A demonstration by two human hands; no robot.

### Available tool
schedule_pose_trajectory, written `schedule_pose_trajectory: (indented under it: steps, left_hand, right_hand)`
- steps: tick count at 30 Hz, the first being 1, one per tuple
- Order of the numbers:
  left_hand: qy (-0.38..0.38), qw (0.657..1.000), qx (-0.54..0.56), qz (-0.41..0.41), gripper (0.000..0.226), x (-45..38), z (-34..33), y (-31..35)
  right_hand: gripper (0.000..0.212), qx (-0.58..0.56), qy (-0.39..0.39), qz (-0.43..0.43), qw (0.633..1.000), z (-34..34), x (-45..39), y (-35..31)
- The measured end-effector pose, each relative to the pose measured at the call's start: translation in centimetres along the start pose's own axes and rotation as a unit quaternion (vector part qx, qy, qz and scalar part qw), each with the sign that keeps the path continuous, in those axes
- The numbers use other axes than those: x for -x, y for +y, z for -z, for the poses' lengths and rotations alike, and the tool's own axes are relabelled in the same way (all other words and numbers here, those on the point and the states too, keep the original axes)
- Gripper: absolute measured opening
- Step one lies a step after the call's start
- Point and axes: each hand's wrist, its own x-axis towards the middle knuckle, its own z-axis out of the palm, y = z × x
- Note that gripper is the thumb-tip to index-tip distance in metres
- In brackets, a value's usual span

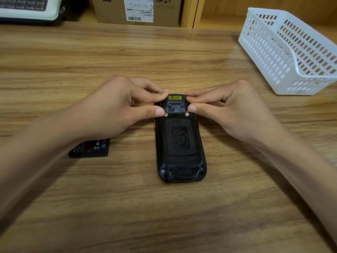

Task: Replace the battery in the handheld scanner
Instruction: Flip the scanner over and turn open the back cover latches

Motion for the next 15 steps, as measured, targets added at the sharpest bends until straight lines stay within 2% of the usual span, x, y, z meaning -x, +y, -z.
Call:
schedule_pose_trajectory:
  steps: [5,10,15]
  left_hand:
    - [-0.007,0.999,-0.026,-0.025,0.040,0.04,0.49,-0.33]
    - [0.013,0.989,-0.105,-0.099,0.041,0.00,0.61,-0.58]
    - [0.033,0.978,-0.137,-0.156,0.037,-0.17,0.40,-0.71]
  right_hand:
    - [0.022,-0.013,-0.006,-0.005,1.000,0.09,0.02,0.14]
    - [0.018,-0.022,-0.005,-0.014,1.000,0.12,-0.06,0.15]
    - [0.020,-0.023,-0.004,-0.012,1.000,0.09,-0.01,0.20]
